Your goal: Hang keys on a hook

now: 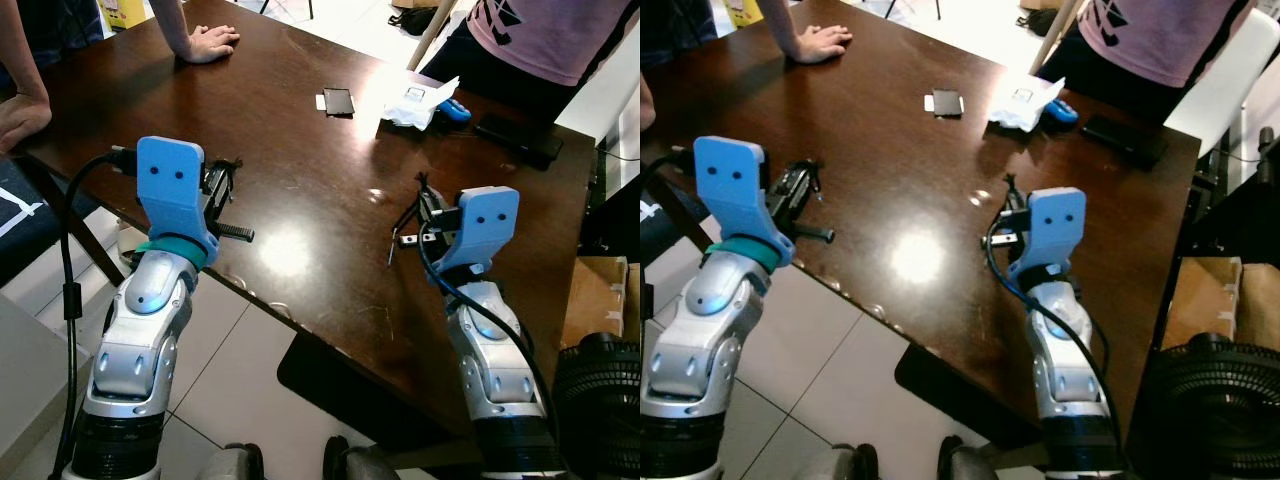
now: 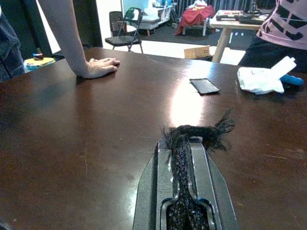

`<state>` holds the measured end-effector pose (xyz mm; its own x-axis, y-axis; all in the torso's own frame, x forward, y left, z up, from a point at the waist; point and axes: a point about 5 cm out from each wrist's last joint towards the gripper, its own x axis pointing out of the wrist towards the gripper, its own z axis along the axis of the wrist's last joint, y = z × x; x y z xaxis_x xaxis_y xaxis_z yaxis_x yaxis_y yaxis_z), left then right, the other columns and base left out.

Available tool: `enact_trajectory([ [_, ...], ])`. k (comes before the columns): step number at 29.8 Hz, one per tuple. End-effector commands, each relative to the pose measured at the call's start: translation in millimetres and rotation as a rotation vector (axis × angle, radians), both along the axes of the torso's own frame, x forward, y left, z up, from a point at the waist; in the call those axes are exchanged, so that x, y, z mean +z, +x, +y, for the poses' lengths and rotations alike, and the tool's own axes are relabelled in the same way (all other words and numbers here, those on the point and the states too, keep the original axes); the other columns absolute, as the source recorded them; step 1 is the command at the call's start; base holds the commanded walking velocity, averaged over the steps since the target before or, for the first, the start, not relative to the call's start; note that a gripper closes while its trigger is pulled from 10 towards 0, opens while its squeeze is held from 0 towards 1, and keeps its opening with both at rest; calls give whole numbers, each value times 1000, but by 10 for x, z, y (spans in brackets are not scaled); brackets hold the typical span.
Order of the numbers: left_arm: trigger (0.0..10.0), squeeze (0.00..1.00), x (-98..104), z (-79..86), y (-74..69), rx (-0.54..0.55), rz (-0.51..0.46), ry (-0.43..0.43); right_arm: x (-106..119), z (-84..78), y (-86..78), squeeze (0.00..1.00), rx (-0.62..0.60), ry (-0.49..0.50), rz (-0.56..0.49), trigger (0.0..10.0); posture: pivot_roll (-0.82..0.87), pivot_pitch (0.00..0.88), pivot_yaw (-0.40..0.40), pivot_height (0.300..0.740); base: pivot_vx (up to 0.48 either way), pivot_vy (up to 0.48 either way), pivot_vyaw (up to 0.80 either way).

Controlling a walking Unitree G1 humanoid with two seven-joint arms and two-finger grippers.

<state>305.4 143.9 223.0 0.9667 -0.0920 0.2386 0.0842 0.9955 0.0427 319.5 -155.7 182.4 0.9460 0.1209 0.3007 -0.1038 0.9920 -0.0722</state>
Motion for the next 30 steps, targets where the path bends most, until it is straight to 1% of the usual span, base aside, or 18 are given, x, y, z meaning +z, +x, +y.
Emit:
enact_trajectory([
  [1,10000,0,-72,4,-15,10,31,11,-19,12,-25,0,11,3,-2,10000,99,85,31,740,-480,0,0],
  [30,10000,0,-63,31,-18,25,29,14,0,30,-4,0,16,20,-12,10000,111,90,29,740,-480,0,0],
])
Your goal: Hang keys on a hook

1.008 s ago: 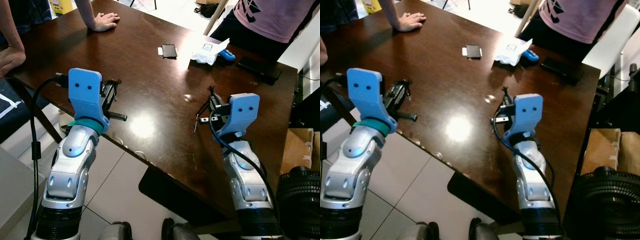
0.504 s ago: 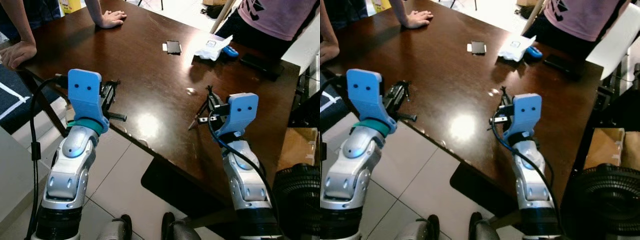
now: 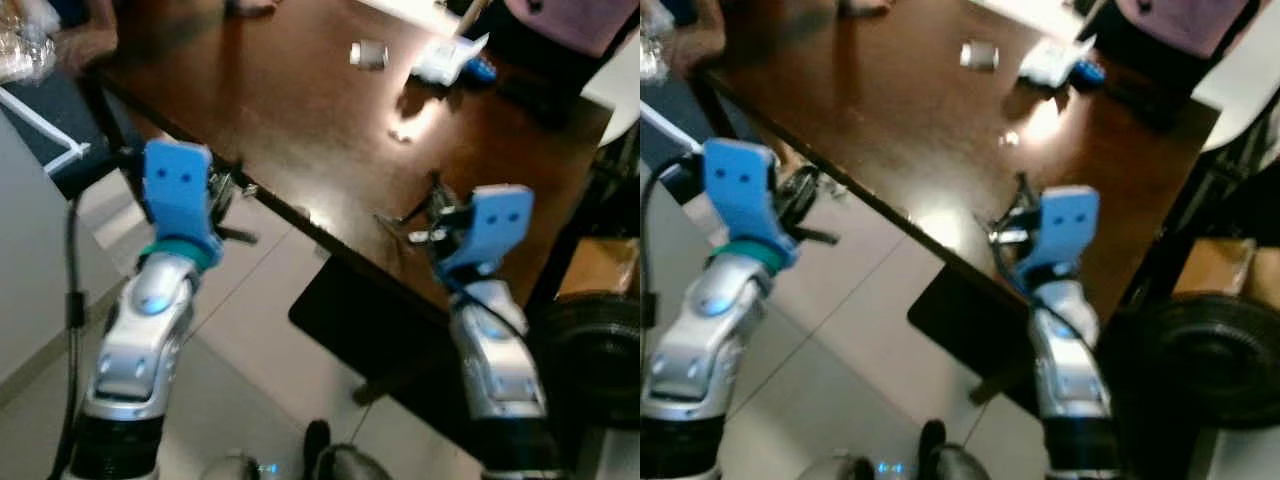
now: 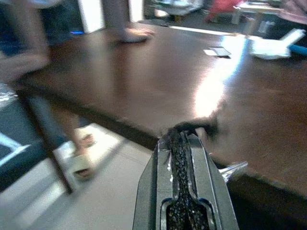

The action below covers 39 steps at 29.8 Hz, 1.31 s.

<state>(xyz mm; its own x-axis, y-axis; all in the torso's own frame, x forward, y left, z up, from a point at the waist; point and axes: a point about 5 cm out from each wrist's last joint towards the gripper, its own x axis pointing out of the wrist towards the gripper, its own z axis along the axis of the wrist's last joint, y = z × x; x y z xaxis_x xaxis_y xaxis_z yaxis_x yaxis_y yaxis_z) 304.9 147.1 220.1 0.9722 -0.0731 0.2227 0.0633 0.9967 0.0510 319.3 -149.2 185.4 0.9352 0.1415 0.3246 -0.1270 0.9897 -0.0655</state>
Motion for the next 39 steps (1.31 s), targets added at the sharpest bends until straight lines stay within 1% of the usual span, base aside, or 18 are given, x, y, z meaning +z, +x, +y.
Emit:
enact_trajectory([
  [1,10000,0,-34,0,-13,5,14,5,-25,-42,4,0,-11,14,13,10000,111,90,29,740,-480,0,0],
  [9,10000,0,-29,7,-13,9,11,6,2,-54,19,0,-7,32,4,10000,111,90,29,740,-480,0,0],
  [15,10000,0,-26,7,-10,9,10,7,-12,-47,28,0,-10,18,16,10000,111,90,29,740,-428,0,0],
  [19,10000,0,-13,3,-5,4,9,-7,-26,-19,24,0,-10,7,15,10000,117,85,31,740,0,0,0],
  [21,10000,0,18,-22,-13,-12,-12,11,-41,11,25,0,1,0,19,10000,120,85,31,740,0,0,0],
  [29,10000,0,28,-26,-16,-8,-21,24,-36,34,21,0,17,2,16,10000,120,85,31,740,0,0,0],
  [39,10000,0,36,-8,-13,7,-34,42,-36,74,9,0,39,2,8,10000,125,88,31,740,480,0,0],
])
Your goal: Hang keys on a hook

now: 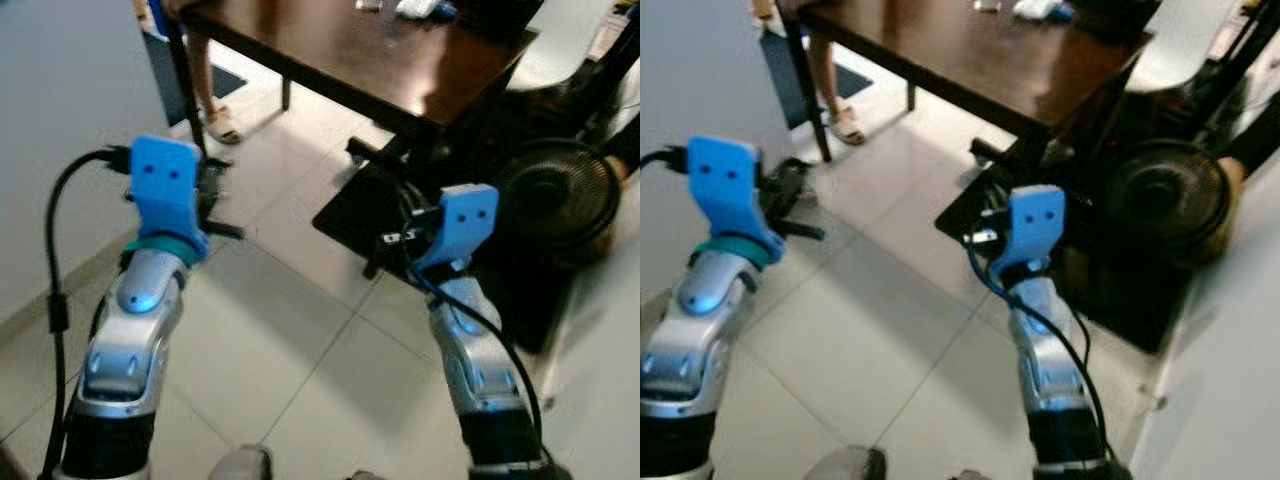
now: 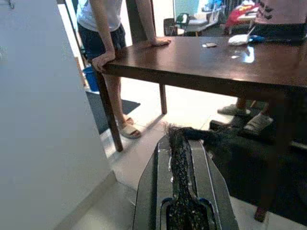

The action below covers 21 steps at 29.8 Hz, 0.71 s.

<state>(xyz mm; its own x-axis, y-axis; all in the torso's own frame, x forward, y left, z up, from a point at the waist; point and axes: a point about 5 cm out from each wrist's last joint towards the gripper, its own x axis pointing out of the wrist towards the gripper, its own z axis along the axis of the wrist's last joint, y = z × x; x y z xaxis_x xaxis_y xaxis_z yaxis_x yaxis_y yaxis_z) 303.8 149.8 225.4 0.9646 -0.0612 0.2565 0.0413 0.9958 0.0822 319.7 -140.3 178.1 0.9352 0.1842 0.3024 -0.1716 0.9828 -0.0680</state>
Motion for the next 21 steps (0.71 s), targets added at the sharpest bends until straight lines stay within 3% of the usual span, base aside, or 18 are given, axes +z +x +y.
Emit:
enact_trajectory([
  [1,10000,0,-17,-38,-3,-12,3,13,37,-16,5,0,-5,8,-14,10000,127,89,29,740,480,0,0],
  [15,10000,0,-24,-56,-2,-11,2,13,35,1,17,0,-2,-9,-13,10000,131,91,21,740,480,0,0],
  [19,10000,0,-33,-42,-5,-7,4,13,32,31,16,0,11,-57,-20,10000,133,94,20,740,480,0,0],
  [21,10000,0,-43,-38,-10,-5,6,14,29,32,16,0,13,-71,-19,10000,136,96,19,740,480,0,794],
])
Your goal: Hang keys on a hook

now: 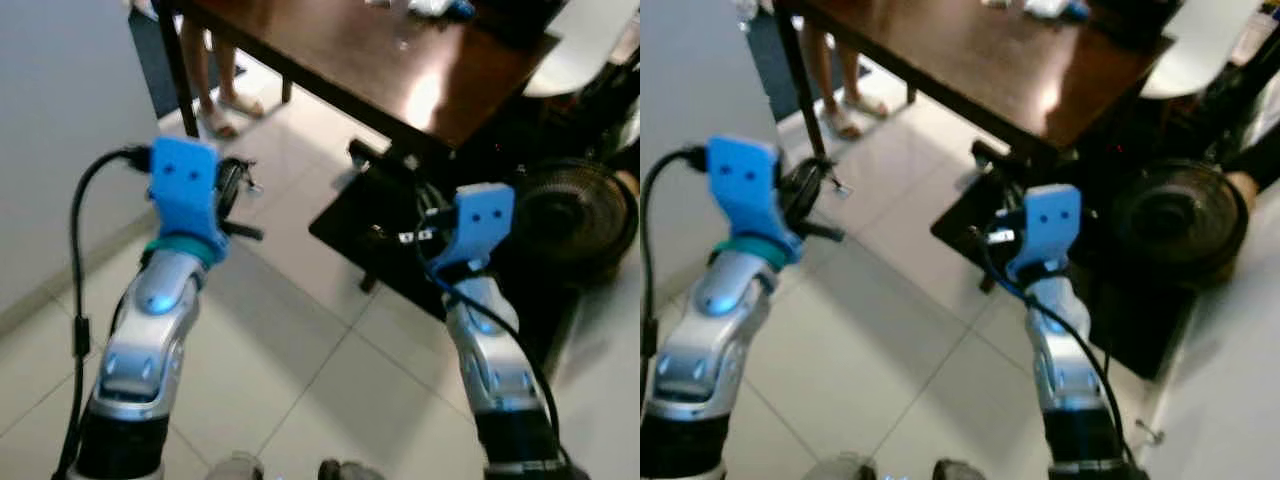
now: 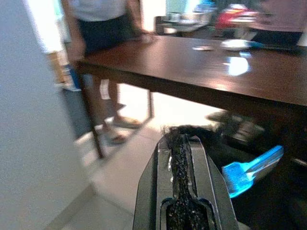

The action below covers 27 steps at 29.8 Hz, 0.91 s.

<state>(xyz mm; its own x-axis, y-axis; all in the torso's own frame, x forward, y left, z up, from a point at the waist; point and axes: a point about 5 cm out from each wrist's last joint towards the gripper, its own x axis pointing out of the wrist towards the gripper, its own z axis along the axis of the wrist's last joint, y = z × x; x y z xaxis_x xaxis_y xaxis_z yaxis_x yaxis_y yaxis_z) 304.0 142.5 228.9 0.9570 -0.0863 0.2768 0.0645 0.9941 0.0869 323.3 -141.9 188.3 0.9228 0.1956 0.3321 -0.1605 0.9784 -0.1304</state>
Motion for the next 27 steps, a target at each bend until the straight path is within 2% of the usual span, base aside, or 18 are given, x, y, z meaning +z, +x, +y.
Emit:
enact_trajectory([
  [1,10000,0,-78,35,-12,21,28,10,-73,49,-19,0,18,-15,25,10000,136,96,19,740,480,0,794],
  [14,10000,0,-31,43,37,13,25,40,-35,66,21,0,19,-13,16,10000,147,112,17,740,480,0,788],
  [18,10000,0,1,-8,45,-3,16,34,-39,69,23,0,14,-7,17,10000,149,114,21,740,480,0,784],
  [23,10000,0,81,-124,53,-47,-9,33,8,16,34,0,-19,61,-5,10000,145,113,35,740,480,0,0],
  [27,10000,0,93,-137,50,-53,-15,33,17,22,18,0,-20,62,-17,10000,138,91,38,740,480,0,0],
])
